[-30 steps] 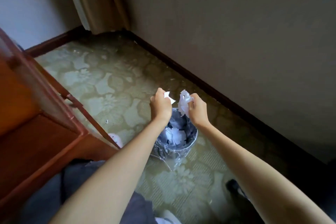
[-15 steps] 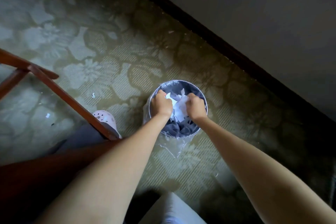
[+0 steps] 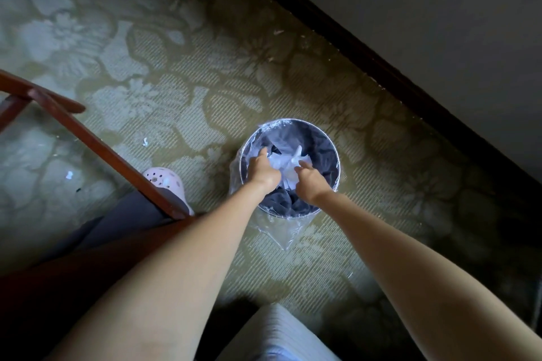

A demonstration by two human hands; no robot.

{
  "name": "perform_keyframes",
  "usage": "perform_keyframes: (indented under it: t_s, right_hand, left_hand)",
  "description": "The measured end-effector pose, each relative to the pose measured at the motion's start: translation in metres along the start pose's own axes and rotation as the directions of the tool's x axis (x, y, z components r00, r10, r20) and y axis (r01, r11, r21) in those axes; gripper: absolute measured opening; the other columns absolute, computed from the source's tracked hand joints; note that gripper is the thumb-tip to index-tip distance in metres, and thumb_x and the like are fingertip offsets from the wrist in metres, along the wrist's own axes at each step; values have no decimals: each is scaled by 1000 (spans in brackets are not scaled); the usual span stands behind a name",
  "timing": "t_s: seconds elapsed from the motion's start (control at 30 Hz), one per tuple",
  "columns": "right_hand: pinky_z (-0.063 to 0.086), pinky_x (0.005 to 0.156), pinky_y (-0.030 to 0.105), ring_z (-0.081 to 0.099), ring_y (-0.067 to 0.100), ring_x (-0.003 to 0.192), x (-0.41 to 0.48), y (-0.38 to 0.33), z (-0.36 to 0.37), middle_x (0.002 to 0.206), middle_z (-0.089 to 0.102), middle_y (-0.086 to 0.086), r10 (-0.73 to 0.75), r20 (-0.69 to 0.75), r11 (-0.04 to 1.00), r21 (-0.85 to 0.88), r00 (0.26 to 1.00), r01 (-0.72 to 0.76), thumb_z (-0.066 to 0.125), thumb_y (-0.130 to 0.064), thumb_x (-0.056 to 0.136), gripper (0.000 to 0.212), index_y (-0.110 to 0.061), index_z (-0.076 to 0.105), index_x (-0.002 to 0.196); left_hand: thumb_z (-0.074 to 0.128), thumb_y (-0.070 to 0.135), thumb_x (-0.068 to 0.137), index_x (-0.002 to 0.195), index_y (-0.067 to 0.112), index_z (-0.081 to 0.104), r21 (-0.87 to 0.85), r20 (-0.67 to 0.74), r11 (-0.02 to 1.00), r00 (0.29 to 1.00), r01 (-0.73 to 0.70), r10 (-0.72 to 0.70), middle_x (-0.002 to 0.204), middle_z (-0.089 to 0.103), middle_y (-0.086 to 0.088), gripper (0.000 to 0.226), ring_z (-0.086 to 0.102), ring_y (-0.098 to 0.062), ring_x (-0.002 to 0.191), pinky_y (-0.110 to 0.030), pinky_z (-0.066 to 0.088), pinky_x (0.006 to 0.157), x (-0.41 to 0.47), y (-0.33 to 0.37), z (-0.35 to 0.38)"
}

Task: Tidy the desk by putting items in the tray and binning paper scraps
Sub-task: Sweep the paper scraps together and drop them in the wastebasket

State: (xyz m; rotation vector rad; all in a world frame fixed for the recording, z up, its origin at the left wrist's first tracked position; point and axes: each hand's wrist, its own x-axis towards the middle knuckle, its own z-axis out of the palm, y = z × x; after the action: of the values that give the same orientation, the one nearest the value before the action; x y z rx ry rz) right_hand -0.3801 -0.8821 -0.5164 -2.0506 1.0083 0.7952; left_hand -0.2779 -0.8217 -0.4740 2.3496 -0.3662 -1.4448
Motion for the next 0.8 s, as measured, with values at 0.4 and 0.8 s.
perform_keyframes:
  t_s: [0.4, 0.8]
  right_hand:
    - [12, 119, 46, 9, 32, 146, -99, -52, -54, 154, 19, 18, -146, -225, 944, -323, 963, 68, 40, -6, 91, 45, -6, 41, 136]
    - [43, 83, 39, 54, 37, 105, -302, -208, -140, 117, 52, 16, -585, -648, 808, -519, 488, 280, 41, -9, 92, 30, -5, 53, 119]
  left_hand:
    - [45, 7, 94, 147, 8, 16, 379, -199, 918, 958, -118, 206, 153, 19, -16, 61, 23, -32, 140, -42, 29, 110, -125, 22, -67]
    - [39, 22, 97, 132, 8, 46, 524, -644, 832, 554, -182, 527, 137, 44, -16, 39, 40, -34, 128, -42, 37, 101, -354, 30, -196]
